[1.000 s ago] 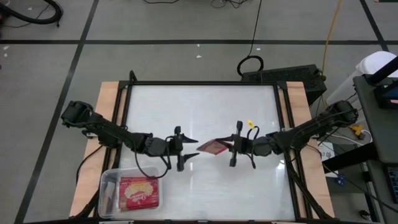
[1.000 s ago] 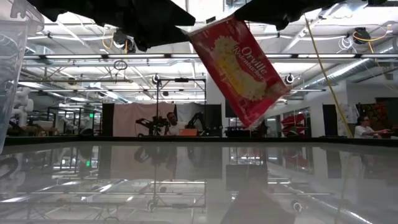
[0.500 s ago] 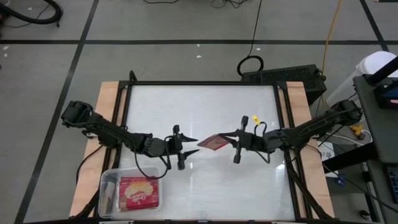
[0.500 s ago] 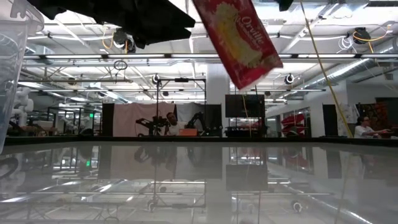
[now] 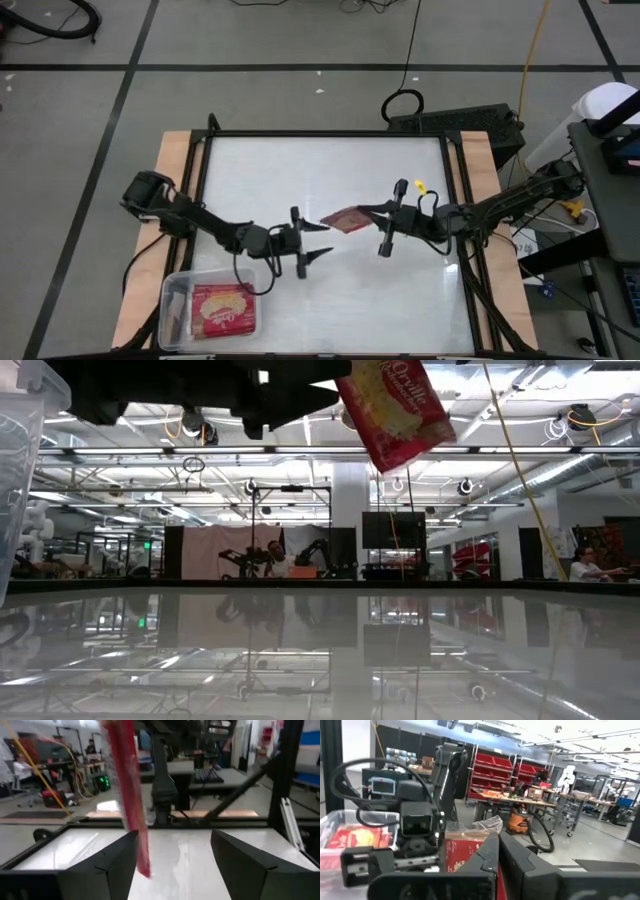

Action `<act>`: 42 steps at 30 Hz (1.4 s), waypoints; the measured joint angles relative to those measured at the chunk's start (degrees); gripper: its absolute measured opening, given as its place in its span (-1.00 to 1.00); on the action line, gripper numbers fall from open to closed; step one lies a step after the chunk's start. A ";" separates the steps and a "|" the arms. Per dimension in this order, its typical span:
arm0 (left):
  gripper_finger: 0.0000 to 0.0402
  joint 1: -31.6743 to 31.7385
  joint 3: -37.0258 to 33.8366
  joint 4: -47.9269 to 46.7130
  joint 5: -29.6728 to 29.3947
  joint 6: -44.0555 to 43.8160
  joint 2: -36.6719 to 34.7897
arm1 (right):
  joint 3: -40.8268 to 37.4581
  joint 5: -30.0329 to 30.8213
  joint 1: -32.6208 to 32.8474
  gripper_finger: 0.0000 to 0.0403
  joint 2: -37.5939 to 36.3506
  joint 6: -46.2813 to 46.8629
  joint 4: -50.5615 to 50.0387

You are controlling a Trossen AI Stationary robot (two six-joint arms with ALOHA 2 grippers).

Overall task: Sort popcorn bags into baskets
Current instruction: Put the popcorn bag into the transparent bin

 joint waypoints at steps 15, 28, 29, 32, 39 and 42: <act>-0.41 4.71 3.34 4.20 3.74 -0.08 3.51 | -2.47 -0.56 -0.08 -1.00 1.56 0.93 6.78; -0.91 5.27 3.23 -7.11 3.59 0.25 -0.22 | -2.84 1.65 2.54 -0.96 0.78 9.78 -0.69; -0.93 5.31 3.23 -10.06 3.51 -0.23 -1.47 | -2.84 2.69 3.07 -0.92 0.41 11.53 -2.35; -0.94 5.29 3.23 -19.94 3.34 -0.99 -6.20 | -2.84 5.51 4.55 -0.78 -0.28 18.19 -8.56; -0.94 5.91 3.30 -39.66 3.27 -0.83 -17.85 | -1.22 6.89 7.29 -0.47 0.44 27.35 -13.02; -0.94 7.33 3.30 -47.22 3.22 -1.72 -21.42 | 4.72 6.88 7.93 -0.40 1.99 26.68 -19.61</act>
